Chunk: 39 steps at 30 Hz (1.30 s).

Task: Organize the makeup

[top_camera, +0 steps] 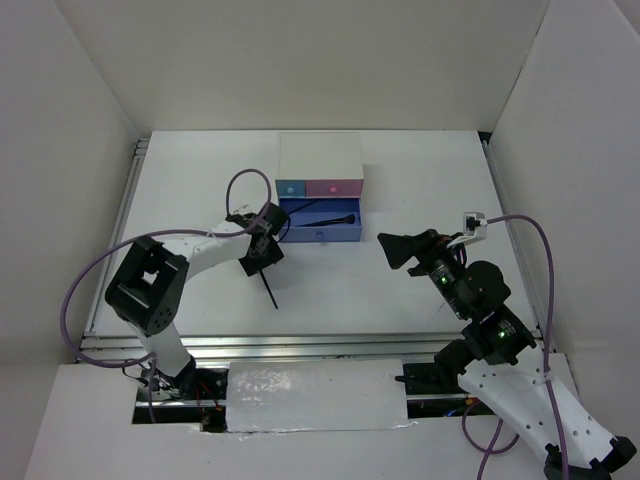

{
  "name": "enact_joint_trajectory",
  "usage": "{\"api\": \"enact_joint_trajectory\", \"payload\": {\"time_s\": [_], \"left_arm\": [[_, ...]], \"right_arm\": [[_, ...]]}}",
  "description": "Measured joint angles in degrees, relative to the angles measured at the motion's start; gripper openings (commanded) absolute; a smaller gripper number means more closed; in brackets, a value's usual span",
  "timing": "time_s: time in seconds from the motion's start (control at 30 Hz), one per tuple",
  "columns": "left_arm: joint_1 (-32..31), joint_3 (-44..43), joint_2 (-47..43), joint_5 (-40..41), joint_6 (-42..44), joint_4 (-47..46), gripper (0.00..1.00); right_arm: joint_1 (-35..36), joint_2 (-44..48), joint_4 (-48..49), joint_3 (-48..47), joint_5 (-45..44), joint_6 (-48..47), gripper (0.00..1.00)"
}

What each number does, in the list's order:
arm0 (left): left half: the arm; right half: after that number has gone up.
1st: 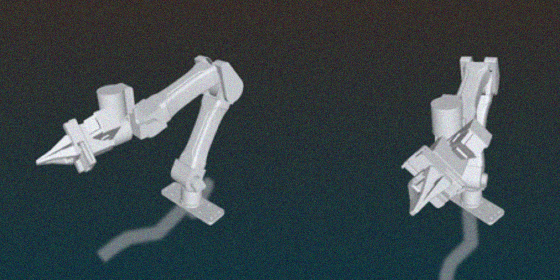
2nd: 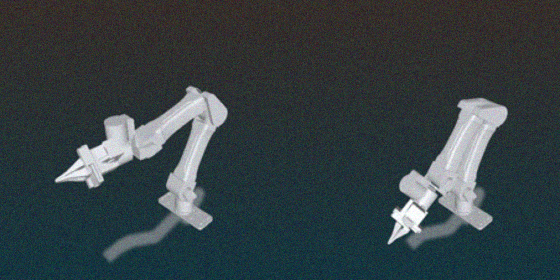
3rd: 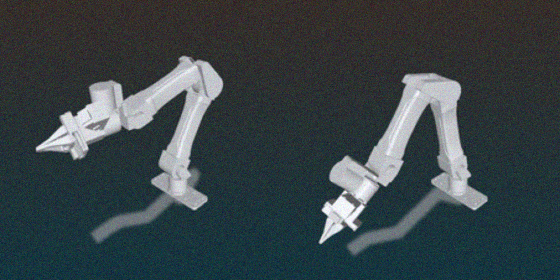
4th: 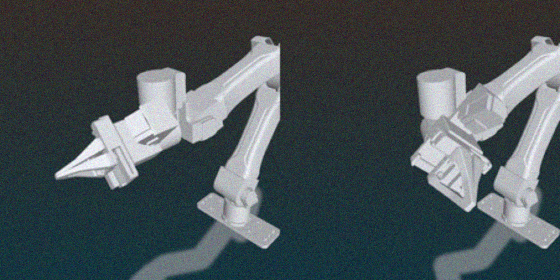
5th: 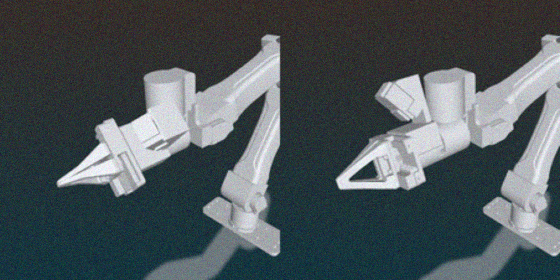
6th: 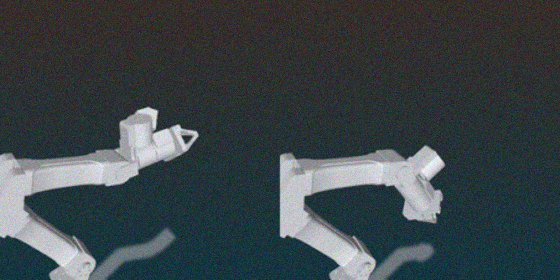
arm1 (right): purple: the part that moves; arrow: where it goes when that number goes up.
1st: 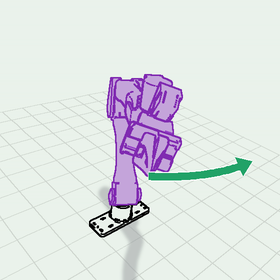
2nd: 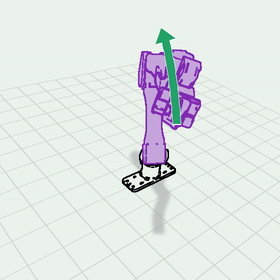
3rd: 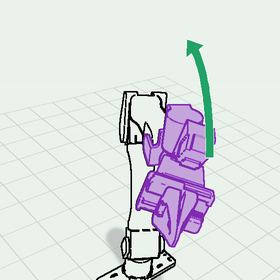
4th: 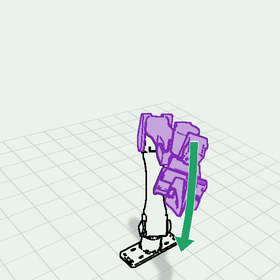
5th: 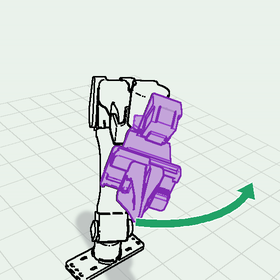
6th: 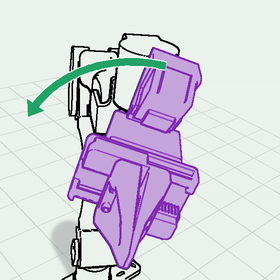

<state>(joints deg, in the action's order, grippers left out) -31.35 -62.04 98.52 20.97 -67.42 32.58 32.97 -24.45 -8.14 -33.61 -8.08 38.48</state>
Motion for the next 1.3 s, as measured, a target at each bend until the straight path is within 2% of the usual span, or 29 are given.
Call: {"api": "enact_joint_trajectory", "payload": {"time_s": [0.13,0.27,0.37,0.47,0.5,0.57,0.6,0.63,0.87,1.07,1.17,1.3], "left_arm": [[0.04,1.01,0.0,-0.11,-0.07,-0.46,0.56],[0.13,1.51,1.14,-0.11,-0.04,-0.44,0.56],[0.2,1.03,1.79,0.22,-0.04,-0.35,0.47],[0.48,1.07,1.81,0.26,-0.11,-0.57,0.3],[0.63,1.2,1.81,0.17,-0.09,-0.9,0.2],[0.98,1.44,1.79,0.02,-0.13,-1.62,0.11],[1.14,1.53,1.73,-0.11,0.02,-2.08,0.03],[1.27,1.68,1.57,-0.2,0.09,-2.38,0.0],[1.7,4.57,-1.7,0.2,0.44,-2.82,0.0],[1.6,6.43,-15.04,1.07,2.82,-2.03,0.0],[1.36,6.14,-21.18,0.74,3.1,-5.22,0.0],[0.81,6.14,-23.76,-0.37,2.58,-13.07,0.0]], "right_arm": [[0.0,0.0,0.07,0.26,0.15,0.0,0.98],[0.0,0.07,0.04,0.31,0.17,0.0,0.98],[0.0,0.15,0.04,0.31,0.15,0.0,0.99],[0.0,0.15,0.04,0.31,0.17,0.0,0.98],[0.0,0.15,0.04,0.31,0.17,-0.02,0.98],[0.0,0.15,0.04,0.31,0.2,-0.02,0.99],[0.0,0.15,0.07,0.31,0.2,0.0,0.98],[0.0,0.13,0.07,0.31,0.22,-0.02,0.98],[0.0,-0.07,0.55,0.33,0.39,-0.02,0.98],[0.0,-0.33,0.83,0.33,0.35,-0.02,0.98],[-0.02,-0.33,0.85,0.33,0.28,-0.02,0.98],[-0.02,-0.31,0.83,0.33,-0.2,-0.04,0.98]]}}
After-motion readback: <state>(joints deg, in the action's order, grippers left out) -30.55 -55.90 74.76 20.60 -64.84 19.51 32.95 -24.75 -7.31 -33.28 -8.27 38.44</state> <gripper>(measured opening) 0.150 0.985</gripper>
